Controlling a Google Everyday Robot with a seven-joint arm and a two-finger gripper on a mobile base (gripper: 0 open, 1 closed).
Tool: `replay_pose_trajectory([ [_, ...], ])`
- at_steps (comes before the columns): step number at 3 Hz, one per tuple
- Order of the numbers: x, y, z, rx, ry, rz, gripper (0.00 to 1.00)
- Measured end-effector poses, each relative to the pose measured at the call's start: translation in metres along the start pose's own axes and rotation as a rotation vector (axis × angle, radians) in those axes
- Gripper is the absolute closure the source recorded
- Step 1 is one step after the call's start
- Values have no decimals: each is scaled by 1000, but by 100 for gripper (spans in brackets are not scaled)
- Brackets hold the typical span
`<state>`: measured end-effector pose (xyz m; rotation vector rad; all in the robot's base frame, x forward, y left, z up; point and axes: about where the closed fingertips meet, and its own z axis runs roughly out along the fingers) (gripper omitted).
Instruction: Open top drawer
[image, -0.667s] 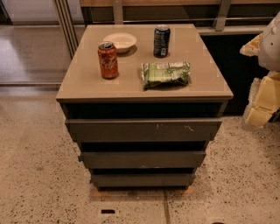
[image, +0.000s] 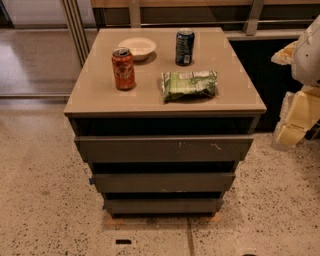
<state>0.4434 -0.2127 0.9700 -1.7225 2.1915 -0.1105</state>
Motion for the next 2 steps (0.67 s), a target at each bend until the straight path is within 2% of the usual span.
replay_pose_trajectory([
  [1,-11,-3,47,-11,-55,-23,0],
  [2,-29,-8,113,-51,-97,-41,0],
])
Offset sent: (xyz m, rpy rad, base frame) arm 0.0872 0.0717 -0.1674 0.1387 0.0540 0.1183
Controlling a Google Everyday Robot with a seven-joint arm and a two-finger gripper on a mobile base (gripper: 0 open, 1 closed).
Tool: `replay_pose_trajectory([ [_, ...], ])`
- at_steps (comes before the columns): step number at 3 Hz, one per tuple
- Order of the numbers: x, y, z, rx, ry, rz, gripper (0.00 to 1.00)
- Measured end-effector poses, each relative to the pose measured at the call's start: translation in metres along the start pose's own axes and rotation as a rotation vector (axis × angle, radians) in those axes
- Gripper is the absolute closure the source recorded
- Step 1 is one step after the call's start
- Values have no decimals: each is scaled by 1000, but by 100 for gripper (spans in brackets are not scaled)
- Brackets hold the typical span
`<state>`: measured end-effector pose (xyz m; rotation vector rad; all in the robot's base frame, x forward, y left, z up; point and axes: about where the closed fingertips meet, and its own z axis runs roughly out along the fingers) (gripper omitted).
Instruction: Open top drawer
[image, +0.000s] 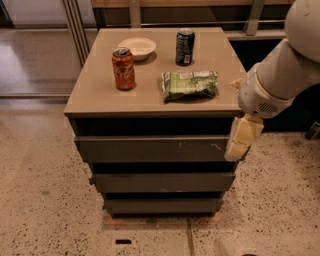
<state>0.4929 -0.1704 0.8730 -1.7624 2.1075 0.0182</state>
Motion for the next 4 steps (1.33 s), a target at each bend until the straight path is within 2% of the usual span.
replay_pose_trajectory([
  [2,-24,0,119,-129,-50,-21,0],
  [3,-24,0,119,-129,-50,-21,0],
  [4,-24,7,144,-143,-45,-56,0],
])
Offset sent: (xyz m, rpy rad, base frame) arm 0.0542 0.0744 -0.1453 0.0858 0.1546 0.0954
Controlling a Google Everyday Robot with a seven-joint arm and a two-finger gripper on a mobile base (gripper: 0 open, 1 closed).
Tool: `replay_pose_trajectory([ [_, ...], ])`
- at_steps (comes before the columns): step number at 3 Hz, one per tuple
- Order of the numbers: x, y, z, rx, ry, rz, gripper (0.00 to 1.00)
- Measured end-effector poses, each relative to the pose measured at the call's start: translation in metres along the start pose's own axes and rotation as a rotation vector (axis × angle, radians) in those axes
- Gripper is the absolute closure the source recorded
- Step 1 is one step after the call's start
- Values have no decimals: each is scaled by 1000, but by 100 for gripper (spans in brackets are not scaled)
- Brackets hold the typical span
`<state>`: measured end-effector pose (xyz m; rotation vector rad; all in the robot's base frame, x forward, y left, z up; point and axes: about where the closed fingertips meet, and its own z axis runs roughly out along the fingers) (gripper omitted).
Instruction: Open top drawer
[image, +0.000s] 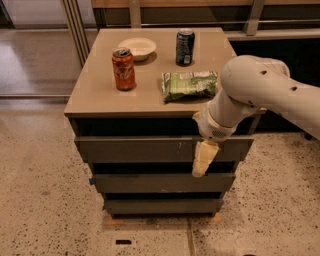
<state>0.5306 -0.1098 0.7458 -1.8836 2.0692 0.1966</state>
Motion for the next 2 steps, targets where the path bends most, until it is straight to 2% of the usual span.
replay_pose_trajectory([
  [1,4,3,34,-20,7,-37,0],
  [2,9,1,60,-14,15,-63,0],
])
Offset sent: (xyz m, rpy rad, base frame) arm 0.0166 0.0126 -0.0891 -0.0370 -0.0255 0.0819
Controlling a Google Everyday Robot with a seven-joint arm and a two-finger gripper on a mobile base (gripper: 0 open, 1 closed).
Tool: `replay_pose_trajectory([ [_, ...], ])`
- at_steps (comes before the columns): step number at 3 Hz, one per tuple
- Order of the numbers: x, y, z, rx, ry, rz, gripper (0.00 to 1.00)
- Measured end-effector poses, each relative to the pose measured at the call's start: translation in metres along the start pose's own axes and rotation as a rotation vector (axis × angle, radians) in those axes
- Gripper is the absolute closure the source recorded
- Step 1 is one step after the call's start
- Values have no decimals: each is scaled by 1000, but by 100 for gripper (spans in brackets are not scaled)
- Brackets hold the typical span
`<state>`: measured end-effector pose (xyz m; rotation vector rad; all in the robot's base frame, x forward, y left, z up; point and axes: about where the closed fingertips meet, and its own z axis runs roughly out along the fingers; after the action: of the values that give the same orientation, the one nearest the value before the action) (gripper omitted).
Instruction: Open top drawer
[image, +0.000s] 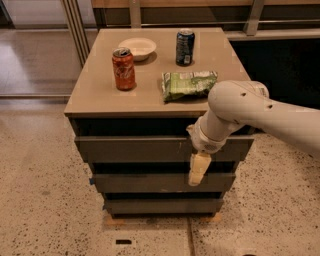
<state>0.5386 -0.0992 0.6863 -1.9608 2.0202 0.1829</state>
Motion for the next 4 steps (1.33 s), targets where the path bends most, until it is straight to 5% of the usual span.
replay_pose_trajectory([
  [2,9,-27,37,87,7,-81,0],
  [4,8,-23,39,40,1,-77,0],
])
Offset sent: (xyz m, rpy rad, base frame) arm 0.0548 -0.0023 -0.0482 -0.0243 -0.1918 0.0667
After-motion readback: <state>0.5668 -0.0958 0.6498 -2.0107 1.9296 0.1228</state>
